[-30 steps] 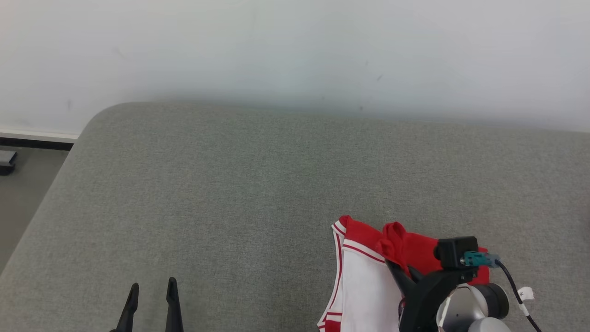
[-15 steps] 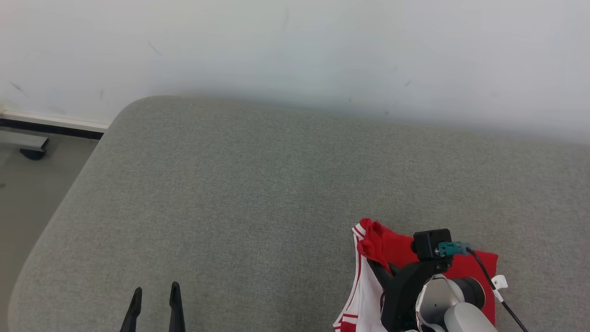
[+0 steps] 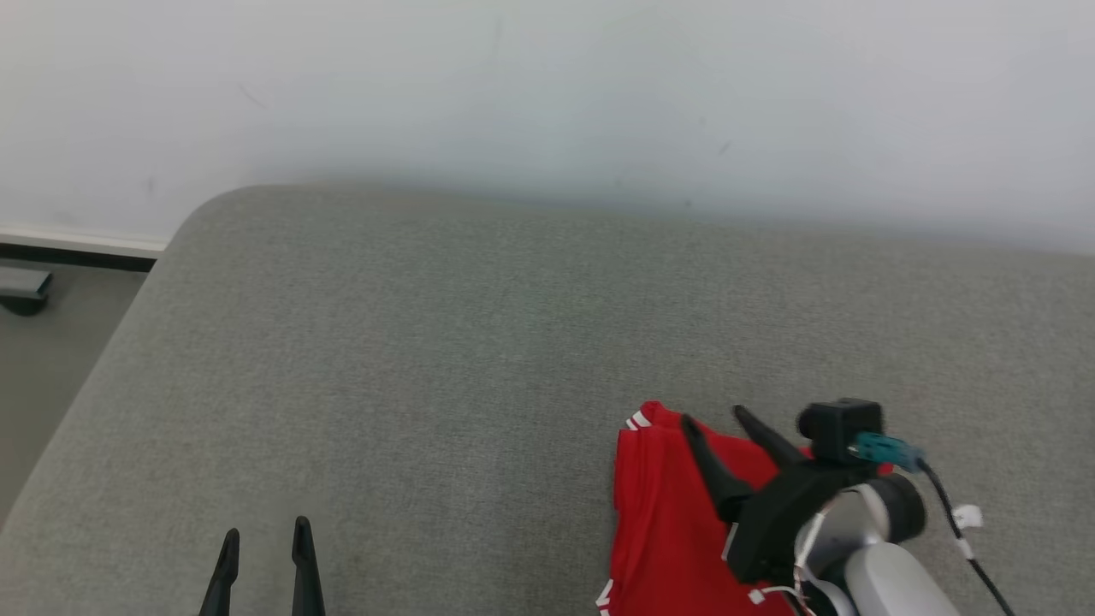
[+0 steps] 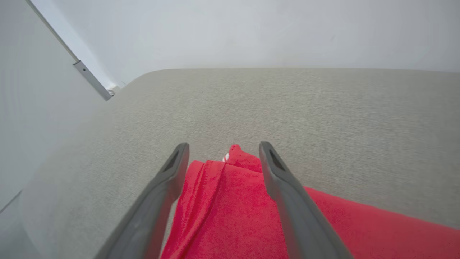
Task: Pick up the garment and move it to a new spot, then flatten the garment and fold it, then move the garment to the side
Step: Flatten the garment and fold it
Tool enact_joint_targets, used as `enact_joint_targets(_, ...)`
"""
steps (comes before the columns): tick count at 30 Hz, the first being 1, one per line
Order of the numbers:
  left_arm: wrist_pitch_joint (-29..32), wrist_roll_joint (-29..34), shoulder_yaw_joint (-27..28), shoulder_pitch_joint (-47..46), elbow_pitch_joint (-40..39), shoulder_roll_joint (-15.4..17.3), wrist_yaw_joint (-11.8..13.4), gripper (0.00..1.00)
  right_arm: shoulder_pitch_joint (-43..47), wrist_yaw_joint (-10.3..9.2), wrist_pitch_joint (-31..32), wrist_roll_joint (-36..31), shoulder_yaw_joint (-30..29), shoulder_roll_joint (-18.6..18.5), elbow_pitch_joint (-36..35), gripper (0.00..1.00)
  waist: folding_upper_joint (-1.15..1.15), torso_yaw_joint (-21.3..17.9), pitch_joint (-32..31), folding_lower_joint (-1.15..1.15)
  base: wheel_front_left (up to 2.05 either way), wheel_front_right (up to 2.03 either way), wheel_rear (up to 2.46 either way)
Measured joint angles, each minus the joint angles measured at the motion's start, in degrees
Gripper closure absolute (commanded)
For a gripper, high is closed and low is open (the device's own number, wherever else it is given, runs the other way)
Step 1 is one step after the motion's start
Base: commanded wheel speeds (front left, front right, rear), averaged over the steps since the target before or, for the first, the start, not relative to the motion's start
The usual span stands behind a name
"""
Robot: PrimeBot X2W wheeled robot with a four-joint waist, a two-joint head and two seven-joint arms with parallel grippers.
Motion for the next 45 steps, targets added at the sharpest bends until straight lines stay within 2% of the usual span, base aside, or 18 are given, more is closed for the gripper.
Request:
enact_joint_targets(3,0.0,0.0,-0.2,0.0,-0.2,0.0,0.2,0.0,2.0,0.0,-1.6,-2.5,-2.5,-1.6,-1.9,0.0,0.0,-1.3,0.0,0.0,0.0,0.0,0.0)
enact_joint_targets(11,0.0,-0.1,-0.4,0.0,0.0,0.0,0.2,0.0,9.3,0.0,-6.1,-8.6,-10.5,-2.7,-5.7,0.0,0.0,-3.5,0.1,0.0,0.0,0.0,0.0)
enact_joint_targets(16,0.0,-0.2,-0.4,0.0,0.2,0.0,-0.1,0.0,13.5,0.0,-9.0,-11.8,-15.2,-1.7,-6.5,0.0,0.0,-3.6,-0.1,0.0,0.0,0.0,0.0)
enact_joint_targets(24,0.0,-0.2,-0.2,0.0,0.4,0.0,-0.3,0.0,19.8,0.0,-19.6,-16.0,-23.5,0.8,-7.9,0.0,0.0,-2.7,-0.7,0.0,0.0,0.0,0.0)
enact_joint_targets(35,0.0,-0.1,0.5,0.3,0.0,0.0,-0.3,0.0,21.3,0.0,-21.1,-16.9,-21.6,1.2,-6.6,0.0,0.0,-3.6,-0.9,0.0,0.0,0.0,0.0)
enact_joint_targets(36,0.0,-0.1,0.4,0.3,0.0,0.0,-0.3,0.0,20.8,0.0,-21.1,-17.0,-21.1,1.2,-6.6,0.11,0.0,-3.6,-0.9,0.0,0.0,0.0,0.0)
enact_joint_targets(37,0.0,-0.1,0.3,0.3,0.0,0.0,-0.3,0.0,20.3,0.0,-21.0,-17.1,-20.6,1.2,-6.6,0.76,0.0,-3.6,-0.9,0.0,0.0,0.0,0.0)
enact_joint_targets(38,0.0,-0.1,0.2,0.3,0.0,0.0,-0.3,0.0,19.8,0.0,-20.7,-17.4,-20.3,1.3,-6.7,1.0,0.0,-3.6,-0.9,0.0,0.0,0.0,0.0)
enact_joint_targets(45,0.0,-0.2,-0.9,0.3,0.1,0.0,-0.2,0.0,13.6,0.0,-17.3,-18.7,-16.1,1.2,-5.1,1.0,0.0,-2.2,-0.5,0.0,0.0,0.0,0.0)
